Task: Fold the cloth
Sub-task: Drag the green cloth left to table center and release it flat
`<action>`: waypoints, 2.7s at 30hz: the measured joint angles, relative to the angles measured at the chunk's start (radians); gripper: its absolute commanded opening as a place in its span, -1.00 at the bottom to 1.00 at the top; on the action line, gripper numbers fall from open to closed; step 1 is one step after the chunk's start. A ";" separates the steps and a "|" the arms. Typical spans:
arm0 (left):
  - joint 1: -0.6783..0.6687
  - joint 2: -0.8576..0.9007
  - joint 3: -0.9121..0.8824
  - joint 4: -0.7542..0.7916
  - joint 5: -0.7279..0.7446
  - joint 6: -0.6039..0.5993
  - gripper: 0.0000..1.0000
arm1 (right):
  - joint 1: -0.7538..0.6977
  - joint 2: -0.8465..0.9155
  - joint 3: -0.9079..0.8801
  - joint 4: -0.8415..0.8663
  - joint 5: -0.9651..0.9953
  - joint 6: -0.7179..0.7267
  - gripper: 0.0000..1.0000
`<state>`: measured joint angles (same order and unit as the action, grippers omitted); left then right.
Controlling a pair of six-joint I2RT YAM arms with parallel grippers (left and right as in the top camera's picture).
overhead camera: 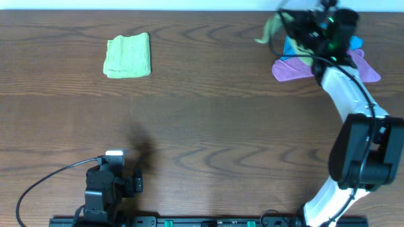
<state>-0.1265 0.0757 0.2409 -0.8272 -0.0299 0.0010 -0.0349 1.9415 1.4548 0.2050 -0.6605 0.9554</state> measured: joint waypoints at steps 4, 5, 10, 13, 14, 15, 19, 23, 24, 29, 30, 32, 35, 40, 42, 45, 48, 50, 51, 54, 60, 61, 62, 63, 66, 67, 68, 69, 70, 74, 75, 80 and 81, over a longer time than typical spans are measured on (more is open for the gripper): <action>0.000 0.000 0.000 0.000 0.000 0.000 0.91 | 0.089 -0.002 0.072 -0.166 0.021 -0.095 -0.97; 0.000 0.000 0.000 0.000 0.000 0.000 0.90 | 0.119 -0.003 0.076 -0.210 0.028 -0.122 -0.98; 0.000 0.000 0.000 0.000 0.000 0.000 0.90 | 0.232 -0.003 0.079 -0.410 0.065 -0.195 -0.98; 0.000 0.000 0.000 0.000 0.000 0.000 0.90 | 0.307 -0.003 0.078 -0.556 0.100 -0.229 -0.97; 0.000 0.000 0.000 0.000 0.000 0.000 0.91 | 0.328 -0.003 0.077 -0.598 0.109 -0.238 -0.97; 0.000 0.000 0.000 0.000 0.000 0.000 0.90 | 0.345 -0.003 0.077 -0.629 0.115 -0.244 -0.97; 0.000 0.000 0.000 0.000 0.000 0.000 0.90 | 0.412 -0.003 0.077 -0.710 0.122 -0.256 -0.97; 0.000 0.000 0.000 0.000 0.000 0.000 0.91 | 0.440 -0.003 0.076 -0.833 0.124 -0.264 -0.97; 0.000 0.000 0.000 0.000 0.000 0.000 0.90 | 0.444 -0.003 0.078 -0.875 0.127 -0.267 -0.97; 0.000 0.000 0.000 0.000 0.000 0.000 0.90 | 0.452 -0.003 0.076 -1.036 0.142 -0.273 -0.97; 0.000 0.000 0.000 0.000 0.000 0.000 0.90 | 0.456 -0.003 0.076 -1.034 0.142 -0.279 -0.98; 0.000 0.000 0.000 0.000 0.000 0.000 0.91 | 0.471 -0.003 0.076 -1.025 0.145 -0.291 -0.97; 0.000 0.000 0.000 0.000 0.000 0.000 0.90 | 0.505 -0.003 0.076 -1.023 0.146 -0.310 -0.78; 0.000 0.000 0.000 0.000 0.000 0.000 0.90 | 0.552 -0.003 0.067 -1.035 0.153 -0.365 0.99; 0.000 0.000 0.000 0.000 0.000 0.000 0.90 | 0.566 -0.004 0.042 -1.031 0.176 -0.378 0.98; 0.000 0.000 0.000 0.000 0.000 0.000 0.91 | 0.577 -0.005 -0.026 -1.016 0.229 -0.391 0.98; 0.000 0.000 0.000 0.000 0.000 0.000 0.90 | 0.576 -0.005 -0.089 -0.999 0.281 -0.394 0.98; 0.000 0.000 0.000 0.000 0.000 0.000 0.90 | 0.576 -0.005 -0.113 -0.997 0.301 -0.397 0.98; 0.000 0.000 0.000 0.000 0.000 0.000 0.90 | 0.576 -0.005 -0.119 -1.000 0.306 -0.397 0.99; 0.000 0.000 0.000 0.000 0.000 0.000 0.90 | 0.576 -0.005 -0.121 -1.034 0.319 -0.406 0.98; 0.000 0.000 0.000 0.000 0.000 0.000 0.90 | 0.576 -0.005 -0.121 -0.995 0.243 -0.510 0.99; 0.000 0.000 0.000 0.000 0.000 0.000 0.90 | 0.576 -0.007 -0.121 -0.987 0.206 -0.530 0.99; 0.000 0.000 0.000 0.000 0.000 0.000 0.90 | 0.577 -0.011 -0.121 -0.984 0.171 -0.548 0.98; 0.000 0.000 0.000 0.000 0.000 0.000 0.90 | 0.578 -0.017 -0.122 -0.983 0.147 -0.563 0.99; 0.000 0.000 0.000 0.000 0.000 0.000 0.90 | 0.601 -0.092 -0.126 -0.985 0.114 -0.625 0.98; 0.000 0.000 0.000 0.000 0.000 0.000 0.91 | 0.614 -0.133 -0.126 -0.996 0.123 -0.644 0.99; 0.000 0.000 0.000 0.000 0.000 0.000 0.90 | 0.627 -0.172 -0.126 -1.010 0.135 -0.658 0.99; 0.000 0.000 0.000 0.000 0.000 0.000 0.90 | 0.645 -0.222 -0.125 -1.041 0.163 -0.679 0.99; 0.000 0.000 0.000 0.000 0.000 0.000 0.90 | 0.658 -0.255 -0.125 -1.066 0.182 -0.692 0.99; 0.000 0.000 0.000 0.000 0.000 0.000 0.90 | 0.720 -0.360 -0.125 -1.160 0.308 -0.734 0.99; 0.000 0.000 0.000 0.000 0.000 0.000 0.90 | 0.728 -0.369 -0.125 -1.172 0.329 -0.740 0.99; 0.000 0.000 0.000 0.000 0.000 0.000 0.90 | 0.737 -0.374 -0.126 -1.194 0.386 -0.766 0.99; 0.000 0.000 0.000 0.000 0.000 0.000 0.91 | 0.736 -0.375 -0.126 -1.194 0.391 -0.769 0.98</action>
<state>-0.1265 0.0761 0.2413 -0.8272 -0.0299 0.0010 0.7010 1.5669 1.3293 -0.9886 -0.2691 0.1867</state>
